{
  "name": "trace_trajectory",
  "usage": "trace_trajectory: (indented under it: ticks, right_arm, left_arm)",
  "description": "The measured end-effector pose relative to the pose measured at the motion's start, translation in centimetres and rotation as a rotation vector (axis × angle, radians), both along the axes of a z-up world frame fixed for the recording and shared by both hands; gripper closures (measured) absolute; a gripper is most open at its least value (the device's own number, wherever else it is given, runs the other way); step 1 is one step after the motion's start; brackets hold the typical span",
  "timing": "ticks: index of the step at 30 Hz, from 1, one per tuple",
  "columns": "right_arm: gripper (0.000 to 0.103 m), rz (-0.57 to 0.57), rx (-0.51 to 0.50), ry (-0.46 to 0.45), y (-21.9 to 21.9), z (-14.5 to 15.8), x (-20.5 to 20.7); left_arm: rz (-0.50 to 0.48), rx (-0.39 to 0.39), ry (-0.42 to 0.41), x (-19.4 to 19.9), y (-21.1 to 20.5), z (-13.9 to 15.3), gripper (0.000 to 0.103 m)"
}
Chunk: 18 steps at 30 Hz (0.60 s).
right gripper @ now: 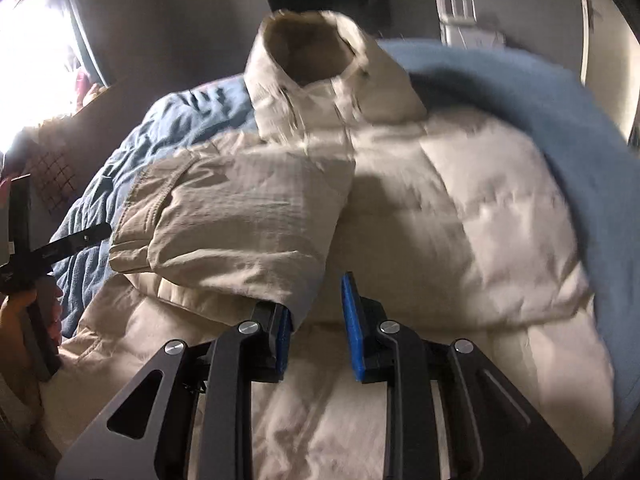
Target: Fold large clothes
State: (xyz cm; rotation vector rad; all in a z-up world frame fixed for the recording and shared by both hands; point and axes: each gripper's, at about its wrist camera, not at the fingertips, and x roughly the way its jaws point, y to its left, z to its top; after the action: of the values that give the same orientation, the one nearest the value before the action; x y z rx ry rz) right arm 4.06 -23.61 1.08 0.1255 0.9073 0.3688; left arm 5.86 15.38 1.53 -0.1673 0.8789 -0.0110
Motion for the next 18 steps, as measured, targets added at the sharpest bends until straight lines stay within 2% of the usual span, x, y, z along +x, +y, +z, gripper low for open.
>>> trace_trajectory:
  ticks: [3,4,5,6,7,8,10,18]
  right_arm:
    - [0.075,0.057,-0.063,0.008,1.2,-0.7,-0.3]
    - [0.069,0.088,-0.097,0.004,2.1,-0.7,-0.6]
    - [0.057,0.114,-0.131,-0.010,2.9,-0.6,-0.9]
    - [0.050,0.134,-0.156,-0.029,3.5,-0.4,-1.4]
    - [0.037,0.165,-0.193,-0.067,4.4,0.0,-2.0]
    - [0.028,0.185,-0.222,-0.099,5.2,0.2,-2.5]
    - [0.024,0.221,-0.268,-0.161,6.8,0.7,-3.2]
    - [0.024,0.327,-0.421,-0.283,13.4,0.9,-2.0]
  left_arm:
    - [-0.005,0.020,0.066,0.6,-0.3,-1.4,0.012]
    - [-0.004,0.027,0.088,0.7,-0.3,-1.8,0.012]
    - [-0.003,0.038,0.126,1.0,-0.3,-2.6,0.012]
    - [0.000,0.042,0.145,1.0,-0.3,-3.1,0.012]
    - [0.003,0.043,0.170,1.1,-0.2,-3.6,0.012]
    - [0.004,0.037,0.186,1.1,-0.1,-4.0,0.012]
    - [0.006,0.024,0.200,1.2,0.1,-4.3,0.010]
    - [0.007,0.018,0.193,1.1,0.3,-4.2,0.011]
